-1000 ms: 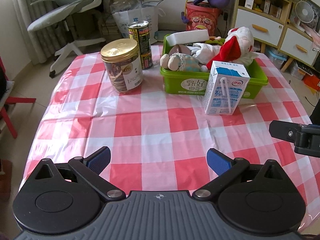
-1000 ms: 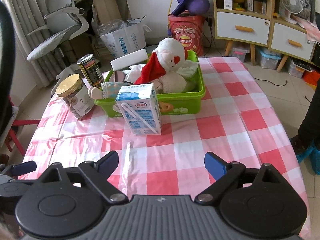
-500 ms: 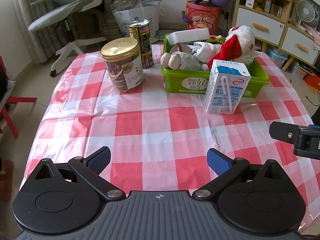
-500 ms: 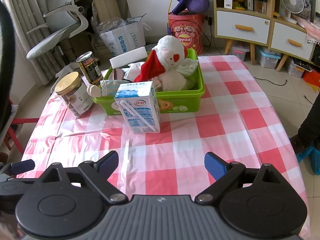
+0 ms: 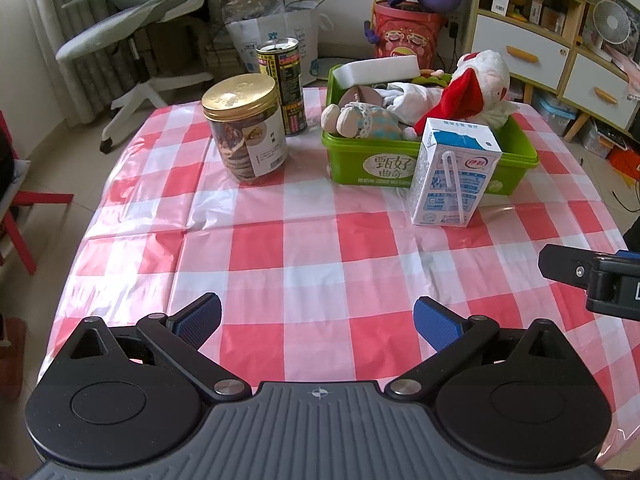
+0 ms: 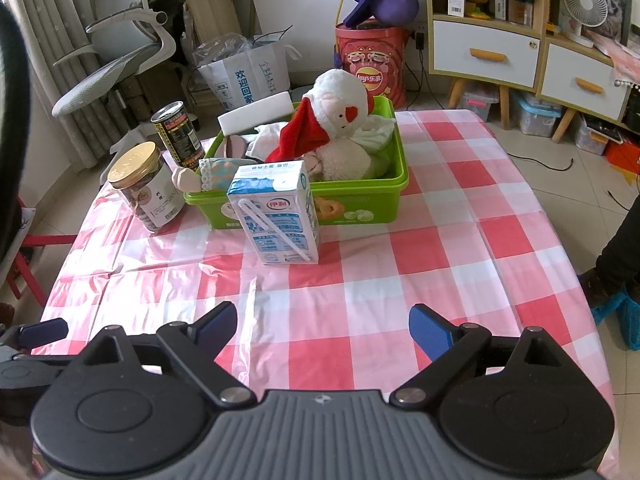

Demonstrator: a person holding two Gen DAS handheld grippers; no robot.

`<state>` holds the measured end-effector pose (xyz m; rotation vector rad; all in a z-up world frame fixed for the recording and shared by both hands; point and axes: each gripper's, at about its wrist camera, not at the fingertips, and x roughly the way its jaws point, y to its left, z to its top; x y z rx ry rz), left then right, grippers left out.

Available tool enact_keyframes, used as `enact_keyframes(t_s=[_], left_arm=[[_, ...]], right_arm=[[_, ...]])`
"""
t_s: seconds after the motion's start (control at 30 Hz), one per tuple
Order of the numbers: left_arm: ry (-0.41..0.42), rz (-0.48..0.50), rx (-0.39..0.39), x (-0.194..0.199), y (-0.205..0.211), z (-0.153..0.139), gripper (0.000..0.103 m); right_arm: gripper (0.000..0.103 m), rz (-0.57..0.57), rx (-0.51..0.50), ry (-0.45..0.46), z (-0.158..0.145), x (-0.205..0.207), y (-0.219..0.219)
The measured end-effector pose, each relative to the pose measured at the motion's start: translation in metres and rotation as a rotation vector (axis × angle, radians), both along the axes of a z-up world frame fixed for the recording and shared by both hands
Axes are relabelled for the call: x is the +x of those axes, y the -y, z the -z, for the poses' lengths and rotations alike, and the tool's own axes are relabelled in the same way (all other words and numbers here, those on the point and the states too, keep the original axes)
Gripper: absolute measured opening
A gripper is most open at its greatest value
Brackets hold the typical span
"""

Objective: Organize soft objects

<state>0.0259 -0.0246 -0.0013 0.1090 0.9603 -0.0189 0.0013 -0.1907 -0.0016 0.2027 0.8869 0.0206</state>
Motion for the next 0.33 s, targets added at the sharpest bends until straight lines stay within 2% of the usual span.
enact_keyframes(t_s=[0.33], left_arm=[[-0.006, -0.001, 0.001, 0.0007, 0.0002, 0.0003, 0.098]], right_arm=[[0.072, -0.003, -0.001, -0.001, 0.0005, 0.0002, 0.0003]])
